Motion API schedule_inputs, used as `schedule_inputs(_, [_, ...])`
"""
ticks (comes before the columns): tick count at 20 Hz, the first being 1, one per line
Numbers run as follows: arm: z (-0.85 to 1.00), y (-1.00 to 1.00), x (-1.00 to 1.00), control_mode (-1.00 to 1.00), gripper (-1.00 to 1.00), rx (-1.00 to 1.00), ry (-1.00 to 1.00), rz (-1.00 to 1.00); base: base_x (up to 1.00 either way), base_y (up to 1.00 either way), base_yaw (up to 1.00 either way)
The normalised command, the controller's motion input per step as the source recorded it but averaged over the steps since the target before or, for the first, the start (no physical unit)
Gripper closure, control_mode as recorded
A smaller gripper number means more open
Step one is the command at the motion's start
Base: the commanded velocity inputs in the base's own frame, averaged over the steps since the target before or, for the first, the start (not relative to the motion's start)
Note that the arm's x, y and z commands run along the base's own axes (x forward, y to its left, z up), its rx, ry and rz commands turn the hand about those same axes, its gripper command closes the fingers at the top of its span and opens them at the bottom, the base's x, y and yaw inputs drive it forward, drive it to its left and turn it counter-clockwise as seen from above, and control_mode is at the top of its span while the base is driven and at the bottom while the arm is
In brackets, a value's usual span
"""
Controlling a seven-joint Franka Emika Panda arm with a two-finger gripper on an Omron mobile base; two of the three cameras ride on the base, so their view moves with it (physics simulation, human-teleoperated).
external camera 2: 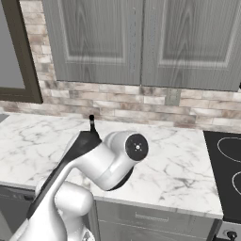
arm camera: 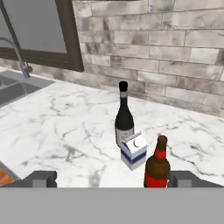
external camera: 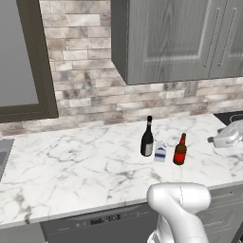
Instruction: Move the drinks to the dining counter.
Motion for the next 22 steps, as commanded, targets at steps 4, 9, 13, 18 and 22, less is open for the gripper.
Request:
schedule_inputs(4, [0.0,0.0,0.03,-1.0,-1.0,-0.05,0.23,-0.01,0.0,0.0,0.0])
schedule_inputs(9, [-0.08,0.0,0.02,-1.0,-1.0,-0.03,0.18,0.0,0.0,0.0,0.0])
schedule_inputs(13, [-0.24,0.0,0.0,-1.0,-1.0,0.0,0.09,0.0,0.0,0.0,0.0])
schedule_inputs(18, [-0.37,0.0,0.0,-1.0,-1.0,0.0,0.07,0.0,0.0,0.0,0.0])
schedule_inputs(22, [-0.24,0.0,0.0,-1.0,-1.0,0.0,0.07,0.0,0.0,0.0,0.0])
